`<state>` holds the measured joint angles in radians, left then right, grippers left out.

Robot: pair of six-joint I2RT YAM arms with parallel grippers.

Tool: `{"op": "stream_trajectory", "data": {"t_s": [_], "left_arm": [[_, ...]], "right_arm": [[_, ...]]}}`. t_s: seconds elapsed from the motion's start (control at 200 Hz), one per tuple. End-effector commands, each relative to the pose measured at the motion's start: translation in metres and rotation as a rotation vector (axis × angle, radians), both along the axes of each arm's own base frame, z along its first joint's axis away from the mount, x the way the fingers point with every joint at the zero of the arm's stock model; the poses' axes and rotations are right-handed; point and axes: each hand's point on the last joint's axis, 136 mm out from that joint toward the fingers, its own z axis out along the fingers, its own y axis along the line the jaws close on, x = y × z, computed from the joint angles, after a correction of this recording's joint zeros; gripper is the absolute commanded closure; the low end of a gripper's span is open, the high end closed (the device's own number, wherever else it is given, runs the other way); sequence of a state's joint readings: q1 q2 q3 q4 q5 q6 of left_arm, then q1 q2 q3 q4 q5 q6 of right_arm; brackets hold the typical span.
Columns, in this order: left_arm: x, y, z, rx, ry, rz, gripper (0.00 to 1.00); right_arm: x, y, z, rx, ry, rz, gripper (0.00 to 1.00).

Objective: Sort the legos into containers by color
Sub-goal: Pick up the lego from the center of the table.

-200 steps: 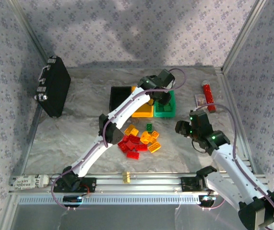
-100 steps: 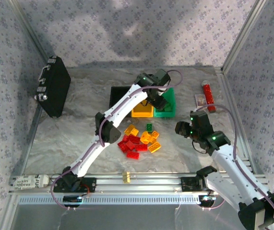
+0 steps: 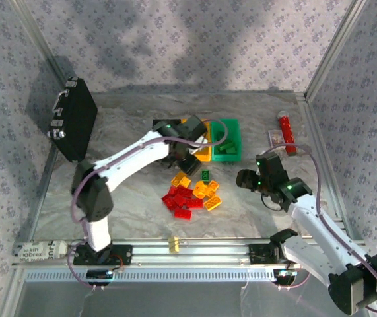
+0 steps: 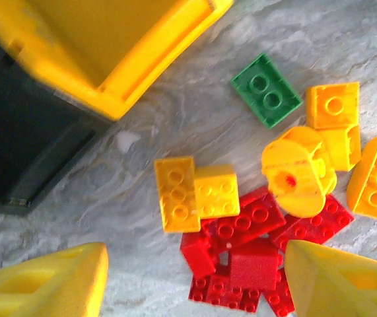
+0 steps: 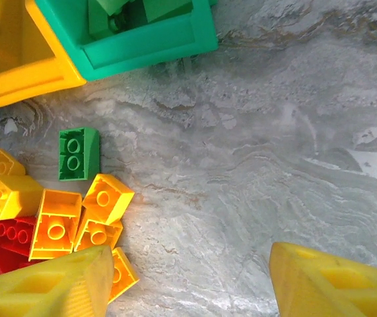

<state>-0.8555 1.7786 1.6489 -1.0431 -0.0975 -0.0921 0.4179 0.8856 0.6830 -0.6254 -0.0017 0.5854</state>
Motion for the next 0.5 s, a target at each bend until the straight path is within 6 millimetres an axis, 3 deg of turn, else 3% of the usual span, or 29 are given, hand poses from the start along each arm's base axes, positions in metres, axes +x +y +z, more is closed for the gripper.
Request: {"op": "stream_trajectory", "data": {"t_s": [0.0,0.225,0.495], "left_arm": [[-0.001,-0.004,0.010,-0.141,-0.063,0.066,0.28],[-0.045,0.039,-0.023,-0.245,-0.035,0.208,0.29],[-0.082,0.081,-0.033,-0.438,-0.060,0.372,0.28]], "right_arm": [[0.004,0.011,-0.001,0.001,0.010,0.038,0.33],[0.020,0.043,0.000,-0.051,0.056,0.118,0.33],[0.047,0.087,-0.018,-0.107,0.148,0.182,0.33]]}}
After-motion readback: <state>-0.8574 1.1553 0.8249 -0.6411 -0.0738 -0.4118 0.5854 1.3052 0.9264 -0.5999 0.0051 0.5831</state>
